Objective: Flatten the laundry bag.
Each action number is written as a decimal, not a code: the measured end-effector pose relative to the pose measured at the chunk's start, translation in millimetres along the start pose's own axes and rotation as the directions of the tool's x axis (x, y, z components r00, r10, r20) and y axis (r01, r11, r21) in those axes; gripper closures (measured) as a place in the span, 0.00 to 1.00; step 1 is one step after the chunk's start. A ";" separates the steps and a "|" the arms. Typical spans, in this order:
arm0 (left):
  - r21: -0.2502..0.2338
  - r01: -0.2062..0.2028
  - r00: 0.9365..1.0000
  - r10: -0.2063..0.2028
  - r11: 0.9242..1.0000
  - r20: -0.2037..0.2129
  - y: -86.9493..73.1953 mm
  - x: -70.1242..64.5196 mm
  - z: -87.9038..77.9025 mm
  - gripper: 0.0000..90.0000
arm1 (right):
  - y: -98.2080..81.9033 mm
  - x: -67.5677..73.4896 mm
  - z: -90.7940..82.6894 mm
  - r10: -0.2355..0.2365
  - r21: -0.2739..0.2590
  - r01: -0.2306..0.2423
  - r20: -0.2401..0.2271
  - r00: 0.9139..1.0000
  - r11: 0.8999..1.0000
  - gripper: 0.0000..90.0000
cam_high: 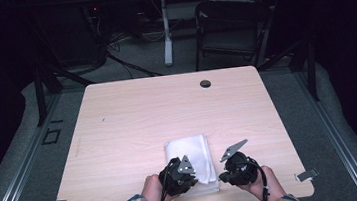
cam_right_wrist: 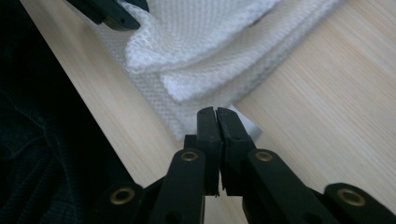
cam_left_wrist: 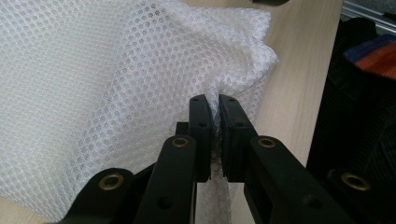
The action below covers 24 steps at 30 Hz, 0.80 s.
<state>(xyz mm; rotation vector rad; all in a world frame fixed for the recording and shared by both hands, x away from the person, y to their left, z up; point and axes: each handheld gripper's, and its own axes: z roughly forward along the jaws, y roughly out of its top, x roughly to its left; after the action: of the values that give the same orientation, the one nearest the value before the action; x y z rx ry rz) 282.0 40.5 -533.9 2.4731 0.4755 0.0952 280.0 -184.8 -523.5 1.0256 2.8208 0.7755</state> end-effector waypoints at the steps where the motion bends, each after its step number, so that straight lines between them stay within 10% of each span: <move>1: 0.000 -0.003 1.000 0.003 1.000 0.000 0.0 0.3 -0.3 0.94 | 2.5 1.4 4.4 -0.003 0.001 0.003 -0.004 1.000 1.000 1.00; 24: -0.020 0.012 0.998 -0.013 1.000 -0.069 -2.2 8.8 -12.2 0.94 | 16.3 4.1 44.3 -0.005 0.054 0.005 -0.011 1.000 0.999 1.00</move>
<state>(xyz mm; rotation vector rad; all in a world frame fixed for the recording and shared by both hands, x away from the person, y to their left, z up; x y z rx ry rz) 287.4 52.1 -525.6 2.4532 0.5170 0.1798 295.5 -152.0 -554.1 1.0241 2.8672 0.7098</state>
